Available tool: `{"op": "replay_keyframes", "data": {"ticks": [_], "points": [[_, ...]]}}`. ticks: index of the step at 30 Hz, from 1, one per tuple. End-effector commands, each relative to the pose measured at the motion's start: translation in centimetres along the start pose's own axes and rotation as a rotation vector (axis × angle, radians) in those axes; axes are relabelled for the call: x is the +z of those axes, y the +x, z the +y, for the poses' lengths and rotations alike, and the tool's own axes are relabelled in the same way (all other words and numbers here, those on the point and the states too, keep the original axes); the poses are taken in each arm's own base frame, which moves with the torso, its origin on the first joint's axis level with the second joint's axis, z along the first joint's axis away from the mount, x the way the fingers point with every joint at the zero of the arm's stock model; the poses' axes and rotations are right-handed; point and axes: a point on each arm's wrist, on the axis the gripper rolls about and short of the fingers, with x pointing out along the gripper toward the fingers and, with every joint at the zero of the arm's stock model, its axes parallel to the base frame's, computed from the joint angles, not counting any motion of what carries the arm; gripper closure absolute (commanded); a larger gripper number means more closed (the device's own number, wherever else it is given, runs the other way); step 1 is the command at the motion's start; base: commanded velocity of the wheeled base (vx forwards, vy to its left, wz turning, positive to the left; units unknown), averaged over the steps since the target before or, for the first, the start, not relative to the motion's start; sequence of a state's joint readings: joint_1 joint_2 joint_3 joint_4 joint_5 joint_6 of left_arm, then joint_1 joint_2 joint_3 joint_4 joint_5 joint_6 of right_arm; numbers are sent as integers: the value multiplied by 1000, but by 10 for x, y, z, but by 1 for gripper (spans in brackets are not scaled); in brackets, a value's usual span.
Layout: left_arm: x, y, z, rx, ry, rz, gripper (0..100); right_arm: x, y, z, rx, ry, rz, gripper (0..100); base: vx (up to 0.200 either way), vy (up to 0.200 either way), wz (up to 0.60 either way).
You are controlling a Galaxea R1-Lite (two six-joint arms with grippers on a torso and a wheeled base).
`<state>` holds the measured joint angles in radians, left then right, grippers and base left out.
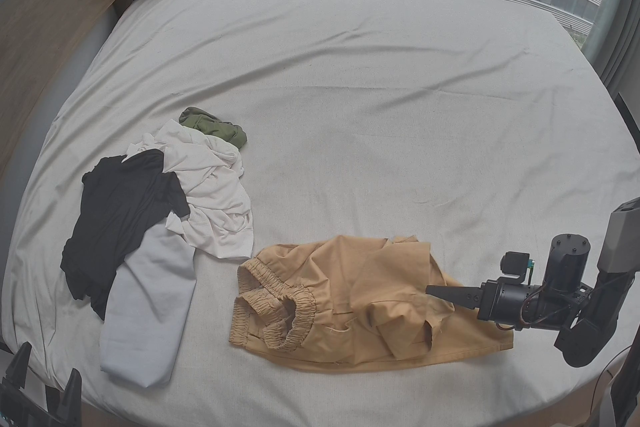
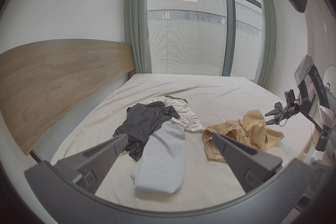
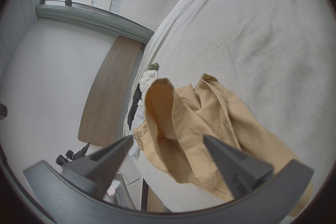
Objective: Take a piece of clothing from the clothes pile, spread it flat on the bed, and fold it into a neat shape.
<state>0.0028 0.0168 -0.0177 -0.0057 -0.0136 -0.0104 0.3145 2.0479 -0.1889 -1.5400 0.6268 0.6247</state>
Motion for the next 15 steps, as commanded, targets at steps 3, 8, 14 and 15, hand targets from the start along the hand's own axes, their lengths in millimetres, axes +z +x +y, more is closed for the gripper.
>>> {"op": "replay_keyframes", "data": {"ticks": [3,8,14,15], "points": [[-5,0,0,0,0,0,0,-4,5,8,29,-15,23,0,0,0,0],[-5,0,0,0,0,0,0,-11,11,20,70,-45,58,0,0,0,0],[-5,0,0,0,0,0,0,-17,16,43,149,-110,82,0,0,0,0],[-5,0,0,0,0,0,0,-21,20,49,167,-120,94,0,0,0,0]]}}
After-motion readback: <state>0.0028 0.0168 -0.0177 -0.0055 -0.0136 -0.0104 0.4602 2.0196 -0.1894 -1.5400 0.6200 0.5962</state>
